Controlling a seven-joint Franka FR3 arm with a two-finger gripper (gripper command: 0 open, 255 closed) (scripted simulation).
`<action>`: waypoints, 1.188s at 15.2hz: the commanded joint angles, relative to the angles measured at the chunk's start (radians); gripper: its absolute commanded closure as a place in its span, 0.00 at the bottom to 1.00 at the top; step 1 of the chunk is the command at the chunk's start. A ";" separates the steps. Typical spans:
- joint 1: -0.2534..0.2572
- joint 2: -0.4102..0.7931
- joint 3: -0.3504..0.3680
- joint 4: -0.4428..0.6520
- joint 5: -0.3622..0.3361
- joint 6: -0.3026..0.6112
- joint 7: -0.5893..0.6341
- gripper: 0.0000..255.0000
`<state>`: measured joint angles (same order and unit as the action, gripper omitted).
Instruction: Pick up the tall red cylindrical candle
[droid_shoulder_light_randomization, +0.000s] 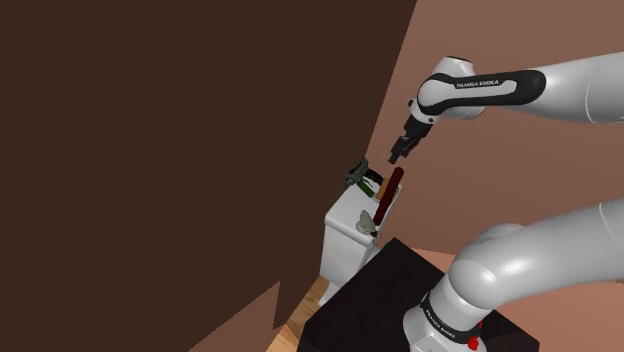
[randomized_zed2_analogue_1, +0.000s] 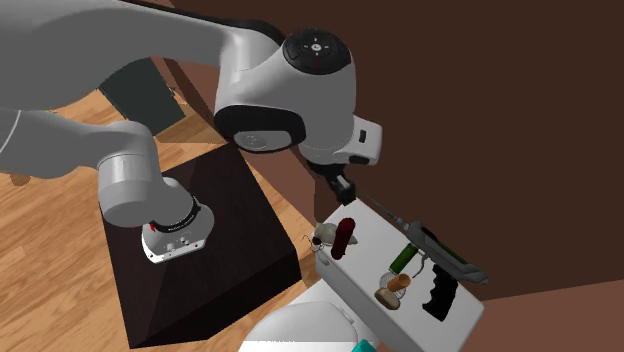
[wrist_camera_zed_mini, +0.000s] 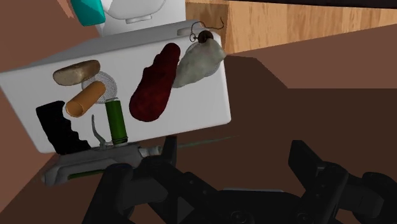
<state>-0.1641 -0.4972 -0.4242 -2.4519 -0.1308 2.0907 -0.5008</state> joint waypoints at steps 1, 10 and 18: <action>-0.004 0.044 -0.039 0.002 0.000 0.053 -0.041 0.00; 0.012 0.223 -0.162 0.035 0.063 0.217 -0.183 0.00; 0.020 0.260 -0.177 0.001 0.084 0.283 -0.205 1.00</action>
<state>-0.1441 -0.2381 -0.6013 -2.4496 -0.0469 2.3727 -0.7052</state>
